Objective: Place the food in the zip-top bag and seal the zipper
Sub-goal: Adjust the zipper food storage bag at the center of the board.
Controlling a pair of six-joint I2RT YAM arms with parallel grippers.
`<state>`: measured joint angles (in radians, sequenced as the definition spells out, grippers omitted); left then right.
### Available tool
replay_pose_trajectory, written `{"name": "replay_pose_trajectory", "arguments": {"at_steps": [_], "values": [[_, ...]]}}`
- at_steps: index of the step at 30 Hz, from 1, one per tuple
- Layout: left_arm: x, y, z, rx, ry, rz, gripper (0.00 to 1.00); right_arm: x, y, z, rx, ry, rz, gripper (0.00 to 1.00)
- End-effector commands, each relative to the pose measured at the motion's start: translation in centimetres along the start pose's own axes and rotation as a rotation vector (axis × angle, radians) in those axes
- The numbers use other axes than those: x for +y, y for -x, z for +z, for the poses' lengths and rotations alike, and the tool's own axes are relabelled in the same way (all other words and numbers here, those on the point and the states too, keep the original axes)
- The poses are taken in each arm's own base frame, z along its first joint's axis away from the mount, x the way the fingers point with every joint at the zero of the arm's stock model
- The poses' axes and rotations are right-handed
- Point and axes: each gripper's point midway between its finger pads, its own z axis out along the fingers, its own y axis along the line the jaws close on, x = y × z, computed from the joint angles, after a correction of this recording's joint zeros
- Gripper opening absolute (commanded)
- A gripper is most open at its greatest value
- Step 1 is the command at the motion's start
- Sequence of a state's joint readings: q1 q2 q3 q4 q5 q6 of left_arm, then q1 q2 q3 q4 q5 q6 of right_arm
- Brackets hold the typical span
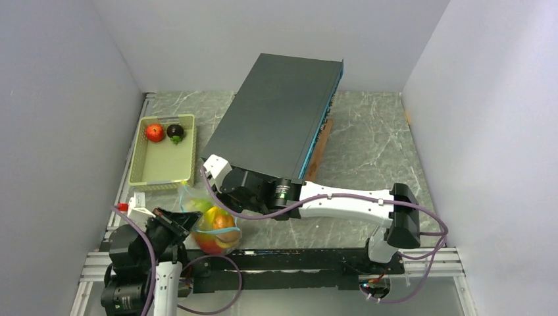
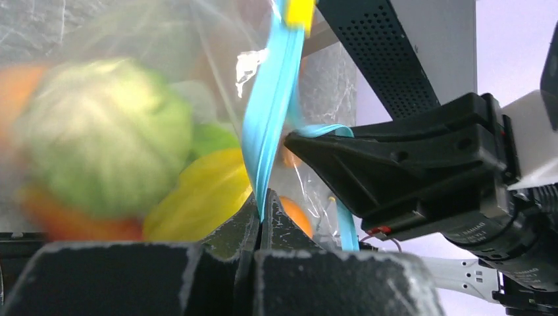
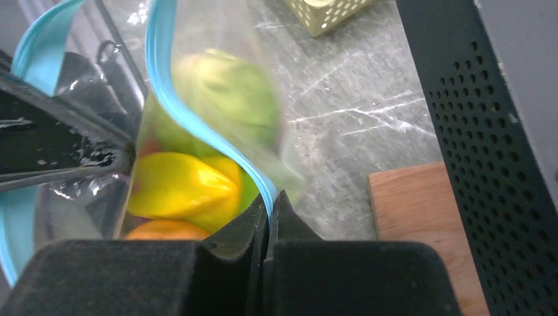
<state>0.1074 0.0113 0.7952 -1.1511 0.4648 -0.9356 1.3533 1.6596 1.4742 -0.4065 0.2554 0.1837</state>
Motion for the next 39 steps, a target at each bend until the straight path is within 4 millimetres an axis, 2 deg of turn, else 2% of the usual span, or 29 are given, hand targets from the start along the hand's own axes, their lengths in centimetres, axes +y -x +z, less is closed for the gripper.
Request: {"name": "replay_pose_trajectory", "arguments": {"at_steps": [1, 3, 5, 8, 11, 14, 17, 23, 26, 31, 39], "values": [[1.0, 0.3, 0.6, -0.029, 0.021, 0.001, 0.00, 1.1, 2.6, -1.6, -0.095, 0.074, 0.043, 0.00], [2.5, -0.8, 1.8, 0.014, 0.026, -0.026, 0.00, 0.8, 1.5, -0.5, -0.065, 0.040, 0.043, 0.00], [3.0, -1.6, 2.5, 0.056, 0.012, -0.047, 0.00, 0.3, 1.4, -0.1, -0.051, 0.005, 0.036, 0.00], [1.0, -0.9, 1.8, 0.034, -0.053, -0.031, 0.00, 0.0, 3.2, -1.1, -0.081, -0.002, 0.021, 0.00], [-1.6, 0.9, -0.4, -0.043, -0.061, 0.021, 0.00, 0.3, 5.3, -3.0, -0.134, 0.032, 0.014, 0.00], [-2.2, 1.7, -1.7, -0.068, -0.006, 0.048, 0.00, 0.6, 5.7, -3.7, -0.153, 0.057, 0.023, 0.00], [-1.3, 1.1, -0.9, -0.035, 0.003, 0.030, 0.00, 0.7, 4.7, -2.9, -0.130, 0.055, 0.031, 0.00], [3.1, -1.5, 2.5, 0.036, 0.007, -0.071, 0.00, 0.4, 1.4, -0.2, -0.071, 0.021, 0.015, 0.00], [2.5, -1.4, 3.0, 0.035, -0.042, -0.094, 0.00, 0.3, 2.0, -0.1, -0.045, 0.005, 0.004, 0.00], [1.3, -0.2, 1.9, -0.003, -0.022, -0.064, 0.00, 2.4, 3.6, -1.3, -0.083, 0.134, 0.005, 0.00], [0.8, 0.4, 1.8, -0.012, -0.017, -0.052, 0.00, 6.5, 2.9, -1.7, -0.038, 0.339, 0.140, 0.00]]}}
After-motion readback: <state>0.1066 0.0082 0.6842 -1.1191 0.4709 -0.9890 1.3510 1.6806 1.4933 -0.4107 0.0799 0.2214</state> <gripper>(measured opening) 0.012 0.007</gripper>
